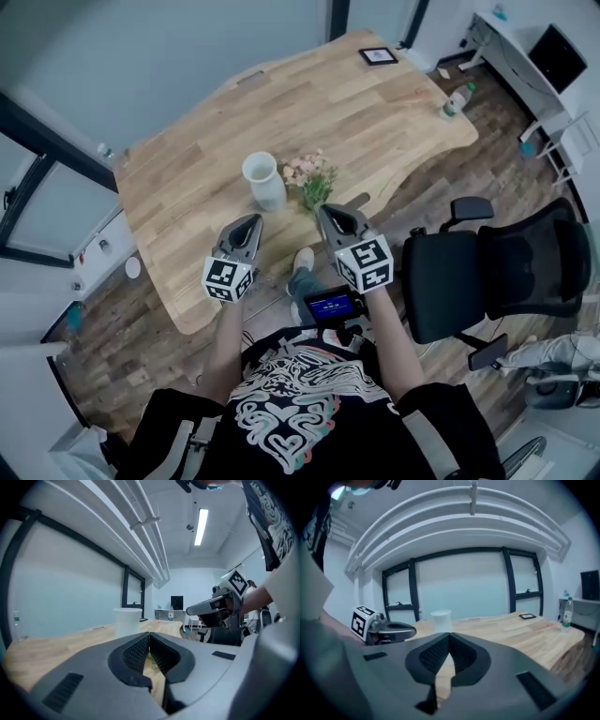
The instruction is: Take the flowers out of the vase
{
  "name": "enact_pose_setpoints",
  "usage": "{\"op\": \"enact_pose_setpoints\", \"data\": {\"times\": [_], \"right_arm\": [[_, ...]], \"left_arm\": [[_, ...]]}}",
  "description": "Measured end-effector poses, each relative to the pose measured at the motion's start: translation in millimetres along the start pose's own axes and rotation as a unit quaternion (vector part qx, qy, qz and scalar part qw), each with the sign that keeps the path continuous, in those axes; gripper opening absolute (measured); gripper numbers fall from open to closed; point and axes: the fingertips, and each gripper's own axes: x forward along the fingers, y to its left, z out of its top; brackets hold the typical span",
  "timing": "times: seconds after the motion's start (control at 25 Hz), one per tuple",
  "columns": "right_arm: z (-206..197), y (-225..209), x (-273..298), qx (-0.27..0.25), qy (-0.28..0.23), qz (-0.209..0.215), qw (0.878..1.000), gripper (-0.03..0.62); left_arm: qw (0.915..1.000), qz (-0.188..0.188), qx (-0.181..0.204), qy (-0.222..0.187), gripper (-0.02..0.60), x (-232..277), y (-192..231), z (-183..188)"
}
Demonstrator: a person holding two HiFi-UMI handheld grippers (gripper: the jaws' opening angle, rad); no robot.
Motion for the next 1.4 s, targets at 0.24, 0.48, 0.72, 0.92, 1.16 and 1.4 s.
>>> {"op": "enact_pose_setpoints", "data": {"times": [0.24,0.48,0.72,0.92,1.16,1.4], "right_arm": [[6,16,-60,0.011,-0.016,-0.011,1.0,0.005],[25,34,-89,-0.031,-0.054,-0.046,0.997,0.003],[55,46,-107,-0.05,-0.084,-0.015,0.995,0.003],[71,46,-123,-0.067,-0.113,-0.012,0.991,0.003],[74,41,-136,-0.072,-0.131,-0.016,0.989,0.003],[76,37,-136,-0.073,-0.133,-0.018,0.988,0.003]], "left_arm": [[0.9989,0.027,-0.036,-0.012,0.003,-52,-22,23],[0.9987,0.032,0.013,-0.038,0.003,-68,-61,58],[0.9966,0.051,0.041,-0.05,0.003,-70,-90,88],[0.9949,0.063,0.038,-0.068,0.003,-77,-103,102],[0.9927,0.087,0.017,-0.082,0.003,-87,-107,104],[0.992,0.087,0.024,-0.088,0.003,-88,-108,108]]}}
